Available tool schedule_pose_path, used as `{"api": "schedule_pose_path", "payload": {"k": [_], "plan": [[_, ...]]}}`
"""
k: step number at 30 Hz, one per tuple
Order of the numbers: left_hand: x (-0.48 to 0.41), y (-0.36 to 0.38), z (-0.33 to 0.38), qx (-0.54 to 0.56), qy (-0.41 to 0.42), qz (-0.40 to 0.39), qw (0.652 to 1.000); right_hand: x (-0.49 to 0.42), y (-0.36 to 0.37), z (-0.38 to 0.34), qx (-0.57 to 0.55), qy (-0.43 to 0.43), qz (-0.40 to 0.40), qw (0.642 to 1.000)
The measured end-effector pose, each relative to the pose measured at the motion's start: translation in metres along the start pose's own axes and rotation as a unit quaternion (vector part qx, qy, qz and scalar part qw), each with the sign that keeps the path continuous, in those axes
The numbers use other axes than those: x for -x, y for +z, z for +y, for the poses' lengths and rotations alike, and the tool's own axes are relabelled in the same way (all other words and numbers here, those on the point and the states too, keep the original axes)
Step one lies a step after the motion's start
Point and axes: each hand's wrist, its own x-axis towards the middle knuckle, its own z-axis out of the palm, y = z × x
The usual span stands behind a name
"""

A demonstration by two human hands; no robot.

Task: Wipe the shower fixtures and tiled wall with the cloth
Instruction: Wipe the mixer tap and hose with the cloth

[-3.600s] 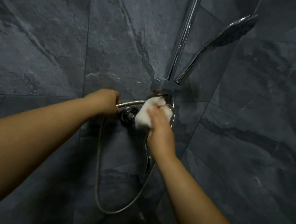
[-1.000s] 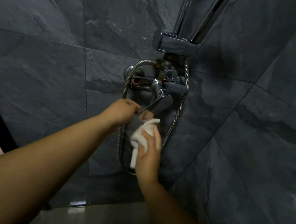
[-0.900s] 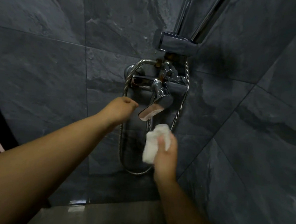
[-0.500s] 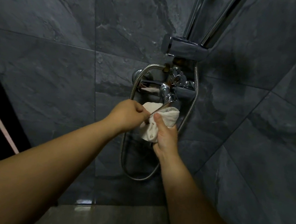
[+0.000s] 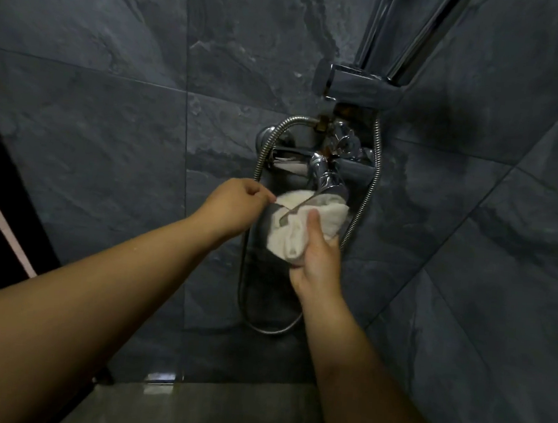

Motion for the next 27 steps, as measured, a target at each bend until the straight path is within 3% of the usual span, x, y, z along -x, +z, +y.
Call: {"api": "schedule_pose_path", "payload": {"k": [5, 7, 11, 15, 17, 21, 24, 27], "plan": [[-0.001, 0.01, -0.003, -0.016, -0.011, -0.01, 1.0, -0.001, 0.012, 0.007, 0.034, 0.005, 0.002, 0.999], [-0.005, 0.014, -0.007, -0.027, -0.008, 0.0, 1.0, -0.002, 0.002, 0.01, 0.12, -0.012, 0.012, 0.993], [-0.008, 0.026, -0.001, -0.105, 0.074, -0.008, 0.992, 0.013, -0.03, 0.005, 0.337, -0.022, 0.021, 0.941], [-0.019, 0.031, 0.012, -0.102, 0.062, -0.063, 0.991, 0.001, -0.045, -0.046, 0.253, -0.117, 0.142, 0.95], [-0.022, 0.032, 0.014, -0.127, 0.067, -0.069, 0.987, -0.017, -0.04, -0.08, 0.257, -0.193, 0.142, 0.936], [-0.018, 0.031, 0.018, -0.221, 0.091, -0.027, 0.971, -0.061, -0.015, -0.116, 0.38, -0.275, 0.044, 0.882], [-0.013, 0.032, 0.024, -0.238, 0.083, -0.006, 0.968, -0.086, -0.003, -0.12, 0.543, -0.291, -0.02, 0.787], [-0.011, 0.032, 0.028, -0.278, 0.065, 0.024, 0.958, -0.097, -0.015, -0.123, 0.605, -0.34, -0.064, 0.717]]}}
